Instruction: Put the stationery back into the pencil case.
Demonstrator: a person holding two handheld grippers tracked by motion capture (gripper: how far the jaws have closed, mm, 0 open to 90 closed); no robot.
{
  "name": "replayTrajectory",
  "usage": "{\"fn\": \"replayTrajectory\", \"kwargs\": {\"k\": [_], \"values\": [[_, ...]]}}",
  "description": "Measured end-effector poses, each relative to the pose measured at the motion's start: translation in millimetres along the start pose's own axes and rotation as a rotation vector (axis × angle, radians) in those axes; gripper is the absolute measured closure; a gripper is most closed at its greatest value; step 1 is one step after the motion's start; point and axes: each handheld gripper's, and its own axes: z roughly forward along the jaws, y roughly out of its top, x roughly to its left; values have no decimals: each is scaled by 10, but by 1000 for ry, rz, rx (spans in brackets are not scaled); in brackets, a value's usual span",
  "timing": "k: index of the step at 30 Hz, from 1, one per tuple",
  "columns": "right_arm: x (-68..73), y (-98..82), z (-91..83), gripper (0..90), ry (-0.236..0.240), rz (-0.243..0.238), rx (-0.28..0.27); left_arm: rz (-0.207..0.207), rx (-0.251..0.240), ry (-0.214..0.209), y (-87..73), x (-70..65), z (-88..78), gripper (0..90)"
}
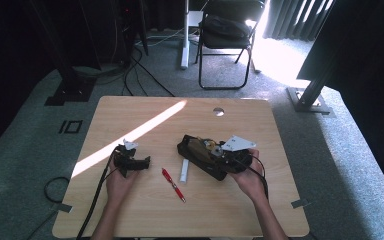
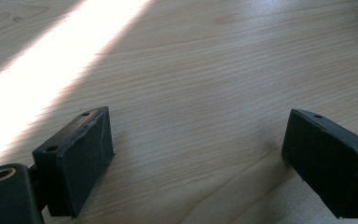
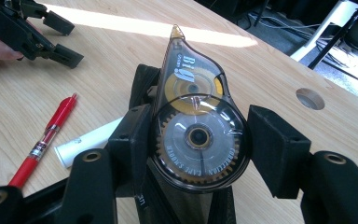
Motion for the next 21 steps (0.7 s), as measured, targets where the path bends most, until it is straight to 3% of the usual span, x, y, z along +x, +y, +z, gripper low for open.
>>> {"fn": "replayTrajectory", "kwargs": {"k": [21], "values": [[-29,5,151,417,7,22,13,0,0,0,0,0,0,89]]}}
